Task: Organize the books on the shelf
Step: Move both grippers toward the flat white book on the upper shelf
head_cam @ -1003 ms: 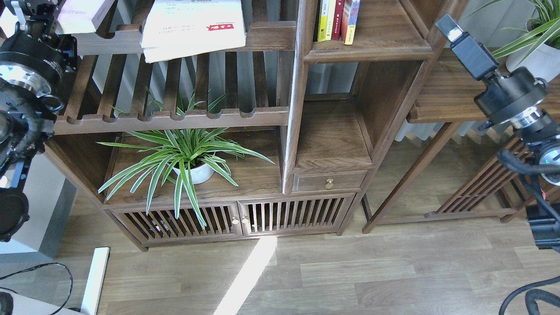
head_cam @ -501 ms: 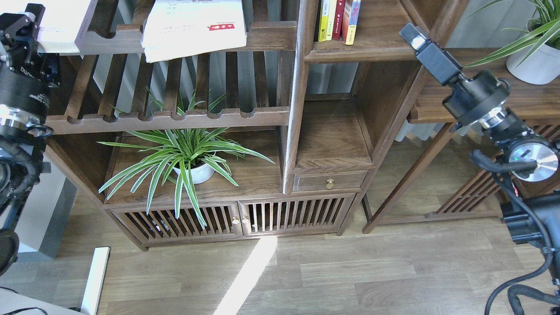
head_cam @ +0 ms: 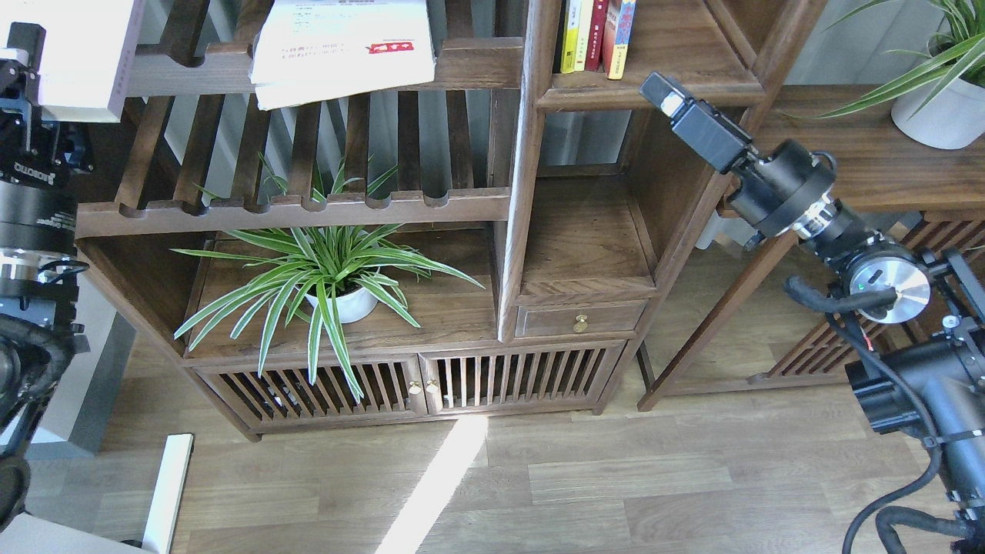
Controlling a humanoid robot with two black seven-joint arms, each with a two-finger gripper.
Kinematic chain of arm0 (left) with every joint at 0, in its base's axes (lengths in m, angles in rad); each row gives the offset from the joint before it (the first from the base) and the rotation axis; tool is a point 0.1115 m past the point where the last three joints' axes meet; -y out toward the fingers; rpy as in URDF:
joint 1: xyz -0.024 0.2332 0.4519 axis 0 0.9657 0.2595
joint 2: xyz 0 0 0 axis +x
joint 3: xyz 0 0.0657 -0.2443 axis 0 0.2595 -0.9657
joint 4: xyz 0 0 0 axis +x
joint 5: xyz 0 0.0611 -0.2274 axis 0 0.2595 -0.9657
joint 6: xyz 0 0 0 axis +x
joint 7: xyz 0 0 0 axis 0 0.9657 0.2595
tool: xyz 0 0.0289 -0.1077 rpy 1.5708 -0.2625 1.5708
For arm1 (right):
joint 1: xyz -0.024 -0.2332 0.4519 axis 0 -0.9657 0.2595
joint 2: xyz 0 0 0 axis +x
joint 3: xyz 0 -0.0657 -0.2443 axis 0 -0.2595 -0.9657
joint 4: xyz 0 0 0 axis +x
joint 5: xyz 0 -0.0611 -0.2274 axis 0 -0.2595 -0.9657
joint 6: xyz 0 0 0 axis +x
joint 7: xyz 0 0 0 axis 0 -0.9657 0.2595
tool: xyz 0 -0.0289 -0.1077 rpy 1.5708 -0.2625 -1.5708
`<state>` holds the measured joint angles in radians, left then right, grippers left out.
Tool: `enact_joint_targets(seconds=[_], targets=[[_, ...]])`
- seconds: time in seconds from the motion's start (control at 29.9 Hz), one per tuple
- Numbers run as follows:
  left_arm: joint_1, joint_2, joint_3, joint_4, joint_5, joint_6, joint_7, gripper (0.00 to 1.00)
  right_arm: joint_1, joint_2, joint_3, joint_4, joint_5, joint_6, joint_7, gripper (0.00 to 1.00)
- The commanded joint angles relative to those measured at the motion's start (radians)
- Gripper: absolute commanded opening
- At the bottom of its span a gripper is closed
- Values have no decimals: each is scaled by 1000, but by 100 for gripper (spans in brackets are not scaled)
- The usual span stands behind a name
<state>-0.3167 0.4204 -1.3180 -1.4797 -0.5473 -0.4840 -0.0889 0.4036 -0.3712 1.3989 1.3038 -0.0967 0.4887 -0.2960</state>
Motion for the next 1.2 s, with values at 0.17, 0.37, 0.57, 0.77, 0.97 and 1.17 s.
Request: enact_joint_targets(seconds=[0.17,0.37,0.57,0.77,0.97,1.17], targets=[[8,-6,6,13,33,-5,14,3,-18,26,-17,0,0,0,-12,74],[13,-3,62,13,96,-5,28,3,-19,70,-17,5,-5,0,-43,75],[-2,-9,72,-1,158,-5,28,3,6,95,-24,20,-5,0,-51,74],[-30,-15,77,-5,184,-5,28,2,12,113,-23,29,-5,0,-51,74],[27,31,72,-122,184,-5,26,1,12,132,-23,29,-5,0,-51,74],[42,23,114,-129,193,-5,28,1,17,196,-28,28,-24,0,-55,73]])
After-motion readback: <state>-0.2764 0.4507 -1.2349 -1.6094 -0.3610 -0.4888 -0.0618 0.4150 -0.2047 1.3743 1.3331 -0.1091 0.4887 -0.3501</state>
